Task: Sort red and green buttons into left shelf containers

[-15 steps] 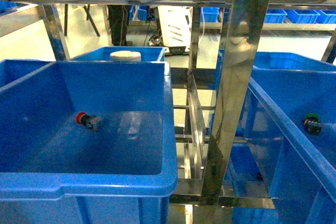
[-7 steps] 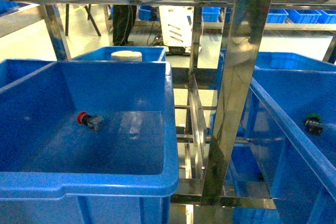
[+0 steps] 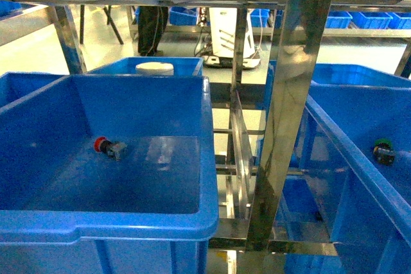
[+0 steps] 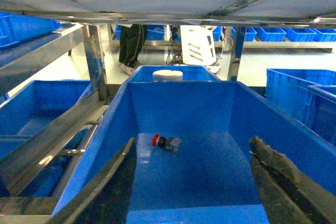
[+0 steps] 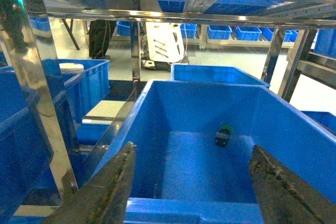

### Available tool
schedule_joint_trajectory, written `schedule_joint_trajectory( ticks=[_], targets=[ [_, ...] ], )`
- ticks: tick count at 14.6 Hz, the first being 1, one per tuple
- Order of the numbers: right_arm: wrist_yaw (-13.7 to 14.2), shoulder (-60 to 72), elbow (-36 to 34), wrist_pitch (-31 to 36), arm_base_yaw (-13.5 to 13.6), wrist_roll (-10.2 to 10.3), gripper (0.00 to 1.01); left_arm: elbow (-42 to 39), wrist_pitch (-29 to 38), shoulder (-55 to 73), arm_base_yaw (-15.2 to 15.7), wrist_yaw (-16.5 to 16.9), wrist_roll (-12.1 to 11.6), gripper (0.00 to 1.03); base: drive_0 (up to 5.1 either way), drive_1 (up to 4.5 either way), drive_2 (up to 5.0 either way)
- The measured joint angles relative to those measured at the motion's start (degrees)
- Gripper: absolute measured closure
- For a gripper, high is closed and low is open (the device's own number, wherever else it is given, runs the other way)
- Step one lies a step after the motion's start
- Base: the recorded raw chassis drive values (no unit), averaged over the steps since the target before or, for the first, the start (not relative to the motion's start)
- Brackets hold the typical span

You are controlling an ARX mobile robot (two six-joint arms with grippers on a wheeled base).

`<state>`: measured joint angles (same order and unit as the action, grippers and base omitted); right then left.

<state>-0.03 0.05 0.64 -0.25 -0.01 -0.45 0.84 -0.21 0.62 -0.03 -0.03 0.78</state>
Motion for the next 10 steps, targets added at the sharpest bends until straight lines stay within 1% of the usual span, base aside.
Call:
schedule_joint_trajectory(
  ticks=[2,3,4,10],
  targets=[
    [0.00,0.00,0.00,0.00,0.00,-0.02,0.15,0.00,0.00,0.00,0.00,-0.02,0.00,0.13,0.0,0.00,0.0],
    [0.00,0.00,0.00,0.00,0.00,0.00,0.02,0.00,0.00,0.00,0.00,-0.02,-0.07,0.03,0.0,0.00,0.0],
    [0.00,0.00,0.00,0.00,0.00,0.02,0.03,0.00,0.00,0.00,0.00,-0.02,-0.11,0.06,0.0,0.00,0.0],
    [0.00,0.00,0.00,0.00,0.00,0.02,0.03,0.00,0.00,0.00,0.00,0.00,-0.15,0.05,0.0,0.00,0.0]
  ],
)
